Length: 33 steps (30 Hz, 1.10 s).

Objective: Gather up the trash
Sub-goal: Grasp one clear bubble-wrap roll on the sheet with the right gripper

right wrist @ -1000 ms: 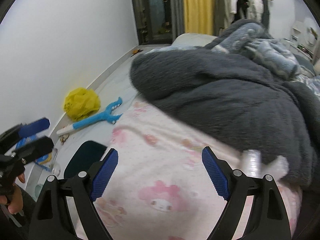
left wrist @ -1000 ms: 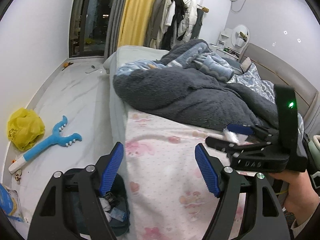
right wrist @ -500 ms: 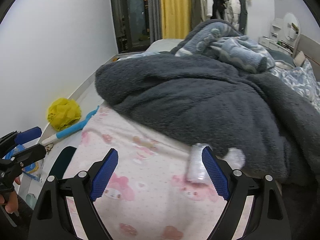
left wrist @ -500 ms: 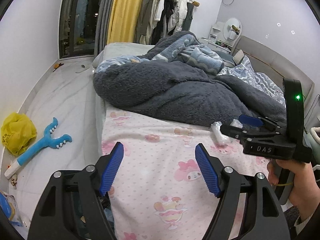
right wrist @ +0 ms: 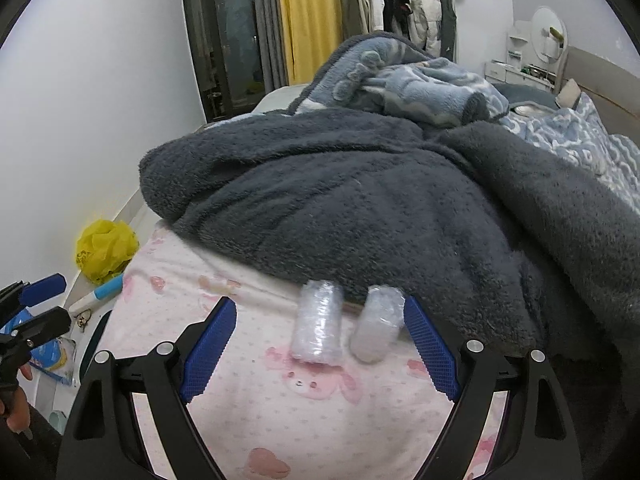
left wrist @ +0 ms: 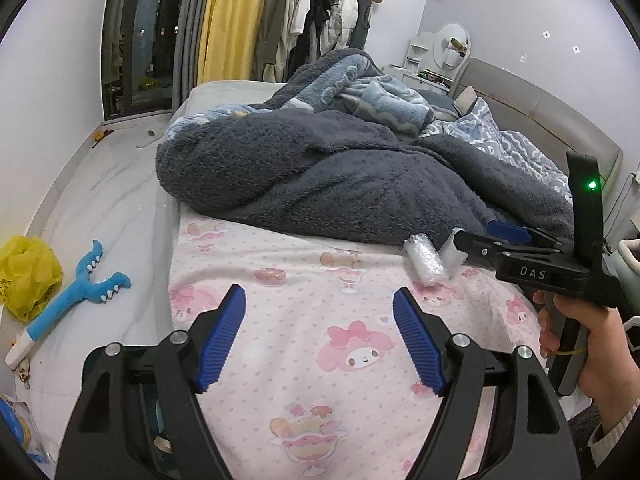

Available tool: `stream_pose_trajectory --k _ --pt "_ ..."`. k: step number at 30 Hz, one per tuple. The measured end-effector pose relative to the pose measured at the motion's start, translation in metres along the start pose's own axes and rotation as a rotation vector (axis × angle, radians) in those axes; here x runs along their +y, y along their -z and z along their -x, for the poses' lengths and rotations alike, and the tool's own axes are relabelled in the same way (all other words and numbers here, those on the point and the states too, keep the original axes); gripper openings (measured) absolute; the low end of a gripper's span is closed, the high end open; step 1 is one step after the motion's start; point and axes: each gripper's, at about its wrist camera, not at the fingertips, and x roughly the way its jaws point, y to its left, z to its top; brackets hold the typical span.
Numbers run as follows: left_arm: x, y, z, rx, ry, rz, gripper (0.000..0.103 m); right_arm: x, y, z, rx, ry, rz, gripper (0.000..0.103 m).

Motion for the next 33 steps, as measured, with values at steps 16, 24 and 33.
stream_pose_trajectory --k 16,24,33 --pt "-0.04 0.002 -0.038 0.05 0.067 -0.05 0.081 -0.041 0.019 -0.027 0.048 -0.023 -0.099 0.067" --pt "-0.053 0.003 -0.058 0.076 0.114 -0.028 0.082 -0.052 0.023 -0.038 0.063 -0.074 -0.158 0.033" --pt "-0.07 0.004 -0.076 0.104 0.156 -0.005 0.082 -0.053 0.023 -0.034 0.059 -0.09 -0.152 0.027"
